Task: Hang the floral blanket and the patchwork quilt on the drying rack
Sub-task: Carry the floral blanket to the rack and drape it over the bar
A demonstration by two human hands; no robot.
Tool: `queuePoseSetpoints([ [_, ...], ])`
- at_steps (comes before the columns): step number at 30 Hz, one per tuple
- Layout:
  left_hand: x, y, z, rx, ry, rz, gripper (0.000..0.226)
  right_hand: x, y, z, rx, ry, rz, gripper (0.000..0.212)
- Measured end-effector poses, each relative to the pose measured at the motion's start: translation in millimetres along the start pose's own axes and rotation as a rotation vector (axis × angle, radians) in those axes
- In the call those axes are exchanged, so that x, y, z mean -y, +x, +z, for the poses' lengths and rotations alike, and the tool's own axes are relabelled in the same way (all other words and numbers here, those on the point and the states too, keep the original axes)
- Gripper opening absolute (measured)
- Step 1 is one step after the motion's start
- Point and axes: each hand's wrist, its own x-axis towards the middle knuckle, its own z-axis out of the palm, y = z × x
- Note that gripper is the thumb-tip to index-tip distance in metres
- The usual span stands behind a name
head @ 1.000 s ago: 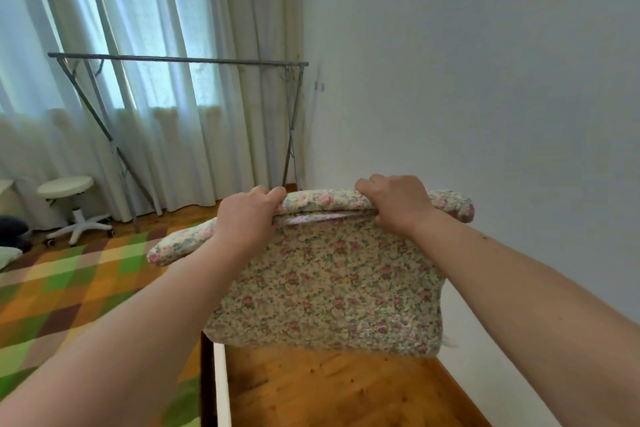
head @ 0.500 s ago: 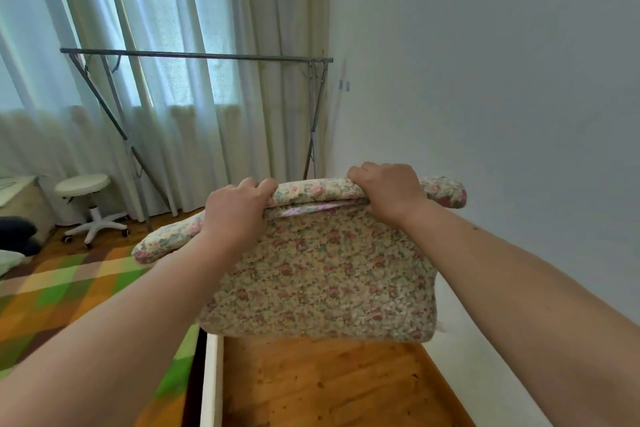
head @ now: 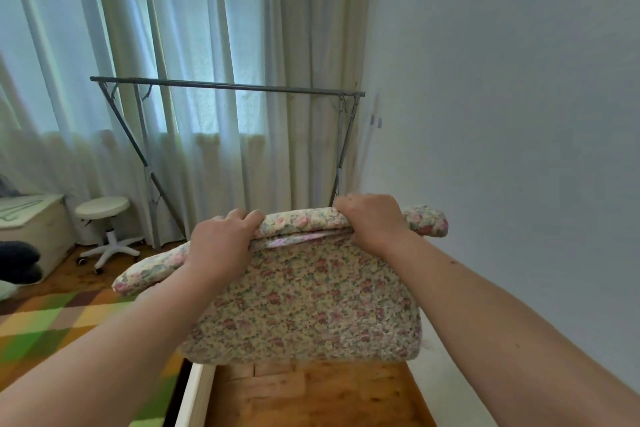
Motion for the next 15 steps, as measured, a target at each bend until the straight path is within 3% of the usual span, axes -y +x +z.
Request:
queuePoseSetpoints([
  [15, 73.7, 182.3, 134.8, 0.027, 0.050, -0.036, 0.042, -47.1, 201.5, 133.6, -0.018, 0.046, -0.013, 0.032],
])
